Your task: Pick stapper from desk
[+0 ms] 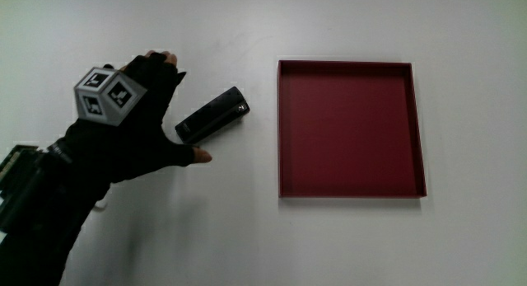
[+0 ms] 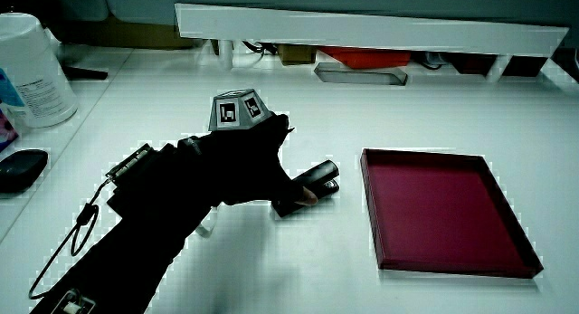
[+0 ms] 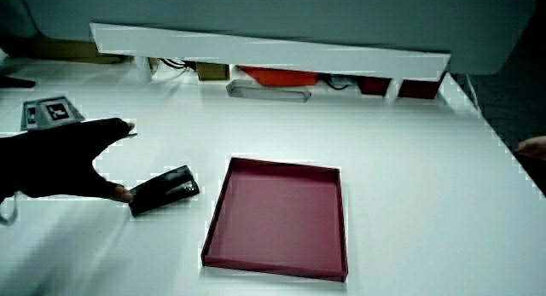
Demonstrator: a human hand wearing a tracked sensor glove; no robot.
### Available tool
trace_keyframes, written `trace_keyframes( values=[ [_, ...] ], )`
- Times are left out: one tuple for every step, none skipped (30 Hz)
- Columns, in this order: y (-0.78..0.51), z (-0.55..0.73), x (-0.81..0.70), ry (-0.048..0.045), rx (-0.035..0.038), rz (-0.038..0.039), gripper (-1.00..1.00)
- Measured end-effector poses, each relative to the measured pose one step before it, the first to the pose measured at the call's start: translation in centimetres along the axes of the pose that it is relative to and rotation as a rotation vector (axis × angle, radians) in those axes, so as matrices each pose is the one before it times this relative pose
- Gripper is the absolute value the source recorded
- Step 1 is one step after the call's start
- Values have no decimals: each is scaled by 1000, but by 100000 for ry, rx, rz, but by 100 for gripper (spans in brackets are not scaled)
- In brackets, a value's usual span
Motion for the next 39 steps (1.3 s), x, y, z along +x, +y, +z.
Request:
trace_keyframes(
  values=[
    [462, -20, 195, 196, 2363, -4667, 0],
    [451, -59, 180, 274, -480, -384, 0],
    [344, -47, 230, -1260, 164, -84, 0],
    [417, -137, 70, -2300, -1655, 2280, 0],
    [231, 100, 409, 3148, -1599, 702, 0],
    [616, -318, -115, -2897, 2203, -2013, 0],
    [276, -4, 274, 1244, -1451, 1804, 0],
    [429, -128, 80, 400, -278, -79, 0],
    [396, -114, 110, 221, -482, -608, 0],
    [331, -133, 76, 772, -226, 218, 0],
    [371, -180, -19, -604, 26, -375, 0],
    [448, -211, -72, -953, -685, 421, 0],
    [374, -147, 16, 1246, 13, 132, 0],
    [204, -36, 137, 812, 125, 572, 0],
    [191, -27, 123, -1002, -989, 811, 0],
    [344, -136, -30, -314, -271, 206, 0],
    [302, -144, 26, -415, -85, 282, 0],
    [267, -161, 16, 414, 94, 240, 0],
    [226, -167, 33, 303, -689, 691, 0],
    [252, -224, -21, -374, 106, 714, 0],
    [326, -268, -110, 718, -277, 240, 0],
    [120, -190, -16, -210, -101, 535, 0],
    [408, -331, -228, -57, -103, -765, 0],
    [28, -114, 63, 30, -725, 1997, 0],
    [270, -227, -115, 831, 421, -181, 0],
    [79, -119, -4, 308, -158, 529, 0],
    [149, -157, -73, -339, -151, -393, 0],
    [133, -150, -59, 170, 269, -585, 0],
    [-69, -10, 115, 24, -404, 292, 0],
    [151, -117, -83, 68, 776, -719, 0],
    [-53, 46, 103, 590, 749, 234, 0],
    [-92, 60, 106, 398, 622, -174, 0],
    [-20, -33, -16, 230, 1721, -1364, 0],
    [-102, 40, 70, -556, 1107, -318, 0],
    [-103, 129, 132, 89, 868, 748, 0],
    [-36, 86, 67, 180, 2000, -724, 6],
    [103, -52, -159, 967, 2918, -301, 12],
    [-193, 197, 74, 799, 2741, 549, 19],
    [-6, 4, -71, -225, 732, 543, 25]
  ],
)
